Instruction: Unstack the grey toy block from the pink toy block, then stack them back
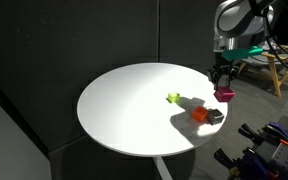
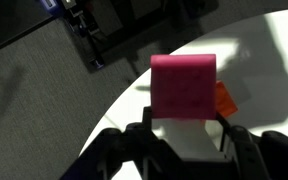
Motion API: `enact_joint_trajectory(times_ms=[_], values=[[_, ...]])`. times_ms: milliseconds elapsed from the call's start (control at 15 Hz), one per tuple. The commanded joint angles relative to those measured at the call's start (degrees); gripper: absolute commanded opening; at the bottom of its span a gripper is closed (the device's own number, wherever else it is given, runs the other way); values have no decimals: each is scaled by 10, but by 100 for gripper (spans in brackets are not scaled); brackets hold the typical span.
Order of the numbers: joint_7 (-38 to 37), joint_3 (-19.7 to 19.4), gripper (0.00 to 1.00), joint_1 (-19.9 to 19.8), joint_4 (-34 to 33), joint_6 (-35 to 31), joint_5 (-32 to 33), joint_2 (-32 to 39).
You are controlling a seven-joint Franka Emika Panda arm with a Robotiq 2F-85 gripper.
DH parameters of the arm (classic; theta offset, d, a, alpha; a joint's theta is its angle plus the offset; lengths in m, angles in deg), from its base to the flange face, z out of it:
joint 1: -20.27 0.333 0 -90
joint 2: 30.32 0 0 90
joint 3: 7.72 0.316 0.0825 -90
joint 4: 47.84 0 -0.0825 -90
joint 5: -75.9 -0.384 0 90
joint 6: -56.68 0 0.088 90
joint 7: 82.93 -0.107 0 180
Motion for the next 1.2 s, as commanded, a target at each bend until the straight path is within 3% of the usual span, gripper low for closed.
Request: enact_joint_trajectory(times_ms=[0, 533, 1133], values=[[10, 4, 31, -8, 20, 14, 17, -20], [6, 3, 31, -8, 35, 4, 51, -5], [4, 5, 31, -4, 25, -25, 40, 32]])
